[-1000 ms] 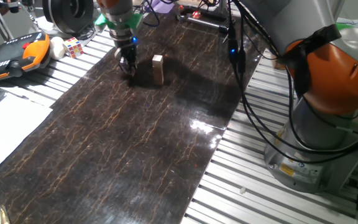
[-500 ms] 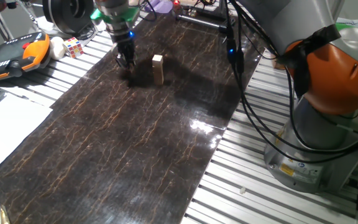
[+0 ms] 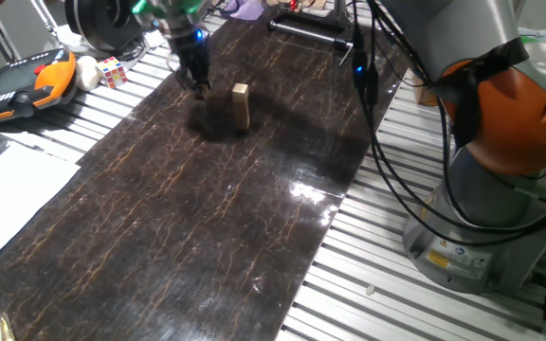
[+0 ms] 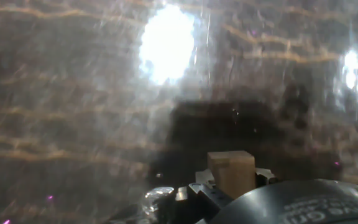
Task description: Stack the blocks in a vertical line of five
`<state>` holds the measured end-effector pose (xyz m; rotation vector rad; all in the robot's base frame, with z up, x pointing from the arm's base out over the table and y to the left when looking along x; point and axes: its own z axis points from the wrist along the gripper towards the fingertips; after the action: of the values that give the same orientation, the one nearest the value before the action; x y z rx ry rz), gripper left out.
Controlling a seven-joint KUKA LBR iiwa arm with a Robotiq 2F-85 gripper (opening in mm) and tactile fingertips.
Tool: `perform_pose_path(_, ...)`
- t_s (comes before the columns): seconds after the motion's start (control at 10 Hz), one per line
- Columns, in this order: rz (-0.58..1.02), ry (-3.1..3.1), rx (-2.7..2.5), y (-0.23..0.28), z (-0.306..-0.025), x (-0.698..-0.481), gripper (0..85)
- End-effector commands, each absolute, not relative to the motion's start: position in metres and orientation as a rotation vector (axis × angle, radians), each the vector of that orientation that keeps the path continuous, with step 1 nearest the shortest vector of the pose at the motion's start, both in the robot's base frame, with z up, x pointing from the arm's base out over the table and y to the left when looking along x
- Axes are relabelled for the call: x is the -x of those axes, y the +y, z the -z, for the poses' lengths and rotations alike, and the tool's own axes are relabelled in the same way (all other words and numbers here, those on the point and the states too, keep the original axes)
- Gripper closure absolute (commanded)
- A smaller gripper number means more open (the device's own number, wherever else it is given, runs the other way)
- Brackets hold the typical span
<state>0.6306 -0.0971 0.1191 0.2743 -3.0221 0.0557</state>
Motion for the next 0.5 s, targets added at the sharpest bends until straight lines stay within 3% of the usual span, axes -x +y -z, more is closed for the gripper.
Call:
perform_pose_path(0.0, -0.046, -3.021, -0.267, -0.097, -0.155, -0.627, 72.7)
perform_pose_path(0.4, -0.028, -3.019, -0.254, -0.098, -0.169, -0.615, 78.3)
